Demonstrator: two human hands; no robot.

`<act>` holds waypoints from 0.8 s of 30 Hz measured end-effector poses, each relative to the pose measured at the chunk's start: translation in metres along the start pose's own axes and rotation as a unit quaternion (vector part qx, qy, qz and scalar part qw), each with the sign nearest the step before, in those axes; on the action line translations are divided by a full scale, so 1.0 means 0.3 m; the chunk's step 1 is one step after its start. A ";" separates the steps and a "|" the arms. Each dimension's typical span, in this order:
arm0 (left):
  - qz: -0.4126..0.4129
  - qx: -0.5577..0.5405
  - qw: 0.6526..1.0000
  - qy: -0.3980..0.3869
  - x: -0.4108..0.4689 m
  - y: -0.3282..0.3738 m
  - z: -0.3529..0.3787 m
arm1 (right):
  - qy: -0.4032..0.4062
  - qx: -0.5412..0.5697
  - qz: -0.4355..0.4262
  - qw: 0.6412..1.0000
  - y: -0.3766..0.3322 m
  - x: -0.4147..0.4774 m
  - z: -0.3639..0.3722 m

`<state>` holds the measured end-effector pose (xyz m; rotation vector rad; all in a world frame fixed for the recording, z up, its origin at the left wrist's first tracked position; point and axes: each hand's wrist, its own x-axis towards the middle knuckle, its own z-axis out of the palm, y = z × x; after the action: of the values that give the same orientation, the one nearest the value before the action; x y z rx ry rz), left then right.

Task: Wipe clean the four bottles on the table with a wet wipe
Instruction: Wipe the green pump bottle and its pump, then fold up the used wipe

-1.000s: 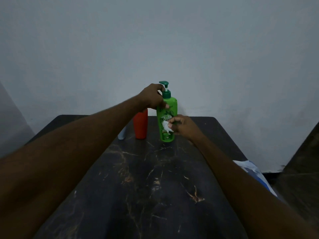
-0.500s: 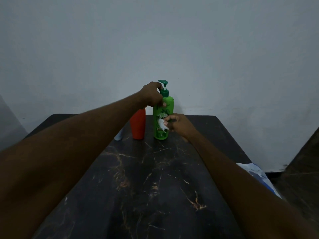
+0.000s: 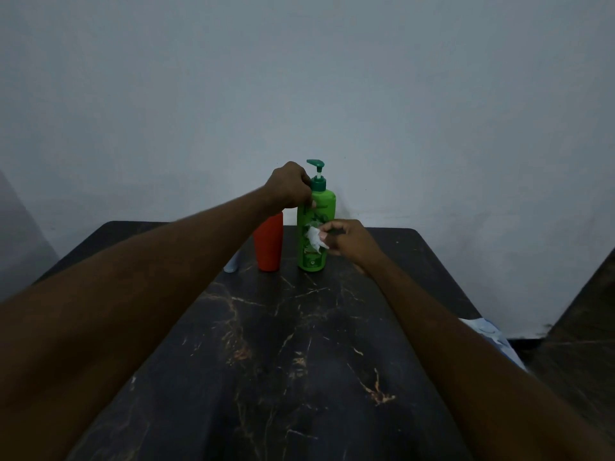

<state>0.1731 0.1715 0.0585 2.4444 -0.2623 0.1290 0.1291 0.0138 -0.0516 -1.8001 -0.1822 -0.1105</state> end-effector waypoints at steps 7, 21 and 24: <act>0.026 -0.018 0.997 0.067 -0.099 -0.015 -0.037 | 0.043 -0.050 -0.034 0.997 -0.061 -0.074 -0.024; 0.067 -0.214 0.972 0.070 -0.588 -0.084 0.065 | 0.046 0.127 -0.063 0.989 -0.192 -0.397 -0.016; 0.057 -0.300 0.951 0.048 -0.641 -0.073 0.092 | 0.048 0.129 -0.074 0.988 -0.209 -0.451 -0.013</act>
<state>-0.0087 0.2004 -0.0070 1.8141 -0.3435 0.1874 -0.0152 0.0156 -0.0140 -1.5195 -0.2490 -0.2666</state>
